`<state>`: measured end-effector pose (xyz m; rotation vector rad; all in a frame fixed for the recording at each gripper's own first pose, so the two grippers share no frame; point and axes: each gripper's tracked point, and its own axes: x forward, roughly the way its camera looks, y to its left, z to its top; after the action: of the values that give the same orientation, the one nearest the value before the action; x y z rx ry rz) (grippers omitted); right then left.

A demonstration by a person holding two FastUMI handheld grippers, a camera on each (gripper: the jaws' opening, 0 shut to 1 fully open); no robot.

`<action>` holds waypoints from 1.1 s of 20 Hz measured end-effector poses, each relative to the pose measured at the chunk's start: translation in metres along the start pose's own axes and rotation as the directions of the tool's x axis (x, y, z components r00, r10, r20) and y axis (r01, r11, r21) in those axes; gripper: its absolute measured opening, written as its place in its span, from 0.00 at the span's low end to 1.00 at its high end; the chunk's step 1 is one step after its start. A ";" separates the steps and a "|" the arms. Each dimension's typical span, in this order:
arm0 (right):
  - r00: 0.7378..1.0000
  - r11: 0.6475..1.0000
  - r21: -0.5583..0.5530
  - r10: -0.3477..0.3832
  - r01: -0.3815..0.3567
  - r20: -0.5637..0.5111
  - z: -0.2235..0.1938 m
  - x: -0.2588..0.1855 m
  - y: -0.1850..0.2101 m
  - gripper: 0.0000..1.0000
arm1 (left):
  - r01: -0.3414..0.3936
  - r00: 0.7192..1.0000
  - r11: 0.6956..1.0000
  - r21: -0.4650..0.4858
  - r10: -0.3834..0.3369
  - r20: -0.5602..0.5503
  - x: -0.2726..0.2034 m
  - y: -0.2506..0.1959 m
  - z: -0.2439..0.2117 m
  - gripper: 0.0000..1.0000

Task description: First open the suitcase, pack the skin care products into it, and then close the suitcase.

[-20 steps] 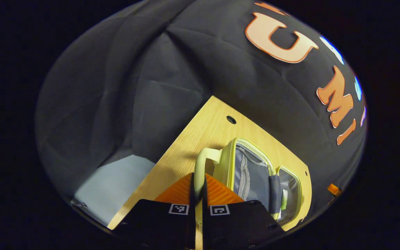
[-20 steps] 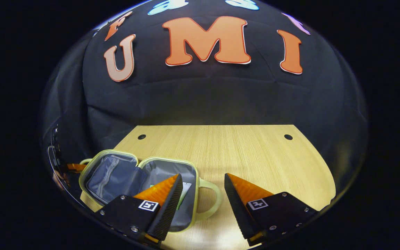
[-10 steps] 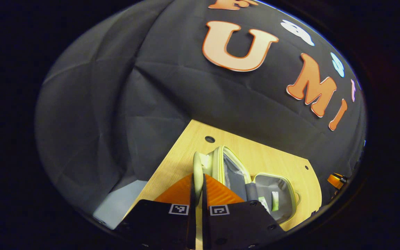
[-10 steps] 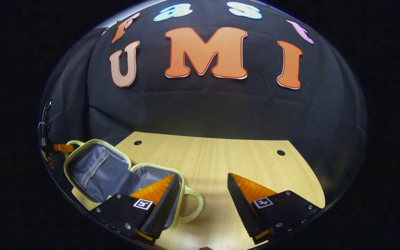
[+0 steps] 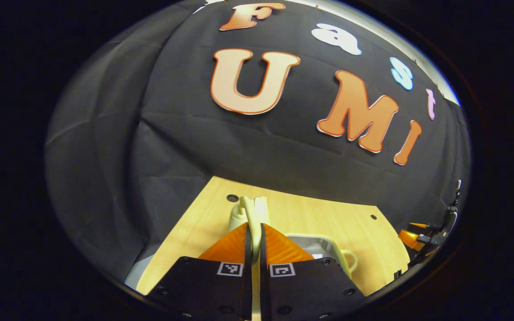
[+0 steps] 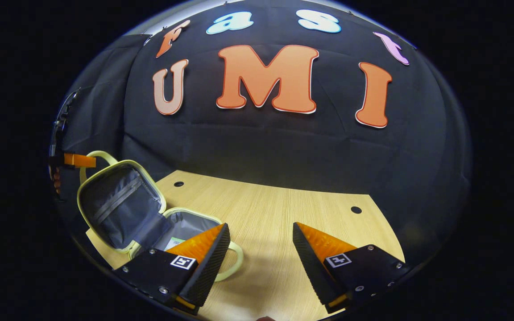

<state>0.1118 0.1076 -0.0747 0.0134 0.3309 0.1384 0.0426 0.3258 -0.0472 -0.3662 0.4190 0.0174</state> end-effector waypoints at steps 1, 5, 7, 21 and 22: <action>1.000 1.000 -0.004 0.006 -0.006 0.001 -0.001 -0.002 -0.003 0.91 | 0.022 1.000 1.000 0.000 -0.022 0.005 -0.002 -0.017 0.000 0.07; 1.000 1.000 0.007 0.025 -0.025 0.014 -0.002 -0.013 -0.006 0.91 | 0.092 0.996 0.995 0.029 -0.093 0.017 -0.007 -0.083 -0.004 0.08; 0.999 1.000 0.004 0.031 -0.031 0.015 -0.008 -0.016 -0.018 0.91 | 0.126 0.992 0.991 0.044 -0.127 0.016 -0.004 -0.117 -0.009 0.06; 0.999 0.999 0.039 0.033 -0.033 -0.004 -0.044 -0.047 -0.062 0.93 | 0.273 0.958 0.960 0.068 -0.264 -0.115 0.027 -0.261 -0.097 0.08; 0.999 0.998 0.044 0.034 -0.034 -0.003 -0.044 -0.049 -0.063 0.94 | 0.280 0.954 0.957 0.077 -0.268 -0.131 0.031 -0.269 -0.107 0.08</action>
<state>0.0601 0.0381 -0.1032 0.0624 0.3372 0.1645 0.0538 0.0348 -0.0578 -0.3301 0.4821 -0.2962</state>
